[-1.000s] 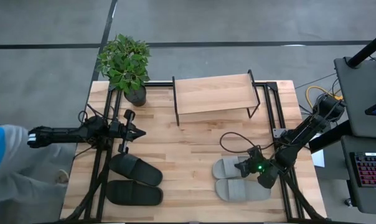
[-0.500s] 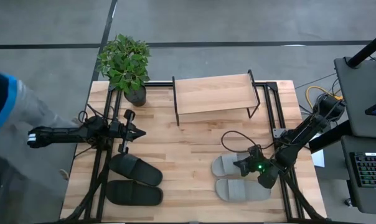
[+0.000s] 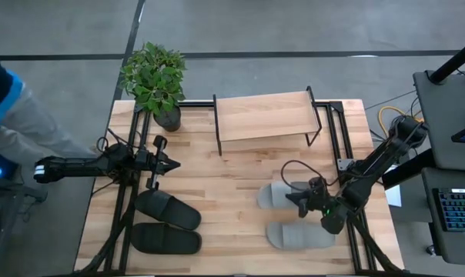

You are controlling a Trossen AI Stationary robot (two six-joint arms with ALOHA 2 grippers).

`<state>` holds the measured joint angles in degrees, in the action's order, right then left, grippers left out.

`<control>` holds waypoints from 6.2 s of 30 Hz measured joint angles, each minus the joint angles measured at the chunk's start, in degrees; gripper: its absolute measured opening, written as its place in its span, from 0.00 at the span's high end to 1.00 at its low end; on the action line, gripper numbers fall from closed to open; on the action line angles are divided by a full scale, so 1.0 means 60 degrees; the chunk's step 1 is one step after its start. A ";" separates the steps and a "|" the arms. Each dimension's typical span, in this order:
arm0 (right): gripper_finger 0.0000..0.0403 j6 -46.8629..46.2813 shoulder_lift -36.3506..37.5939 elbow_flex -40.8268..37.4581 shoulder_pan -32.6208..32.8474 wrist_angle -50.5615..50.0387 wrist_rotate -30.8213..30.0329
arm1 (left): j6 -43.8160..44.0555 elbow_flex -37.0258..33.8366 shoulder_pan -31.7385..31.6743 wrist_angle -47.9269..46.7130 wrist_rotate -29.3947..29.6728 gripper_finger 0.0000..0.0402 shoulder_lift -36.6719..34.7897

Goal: Pick and place slides into the shelf
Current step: Put the top gray slide on the shelf

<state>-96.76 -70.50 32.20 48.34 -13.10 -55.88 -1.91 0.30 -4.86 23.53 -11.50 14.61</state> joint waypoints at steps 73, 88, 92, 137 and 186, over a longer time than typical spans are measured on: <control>0.98 0.9686 0.1210 0.2753 -0.0750 0.0021 -0.4626 | -0.1172 0.8295 -0.0008 0.4150 -0.0031 0.58 1.1887; 0.98 1.1216 0.1188 0.3349 -0.0750 0.0010 -0.4623 | 0.2351 0.8644 -0.0322 0.3898 0.0426 0.58 1.1938; 0.98 1.1255 0.1188 0.3397 -0.0750 0.0010 -0.4623 | 0.2527 0.8655 -0.0322 0.3924 0.0391 0.58 1.1967; 0.98 1.1422 0.1162 0.3408 -0.0747 0.0012 -0.4206 | 0.2996 1.0608 -0.0322 0.3894 -0.0464 0.95 1.4058; 0.84 1.9801 0.1099 0.5331 0.0978 0.0009 -0.3948 | 0.3283 1.0535 -0.1598 -0.1405 -0.0910 0.96 1.1154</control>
<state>22.04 -63.91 64.18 54.20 -13.04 -79.57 17.79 63.51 -14.45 15.10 -16.96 81.54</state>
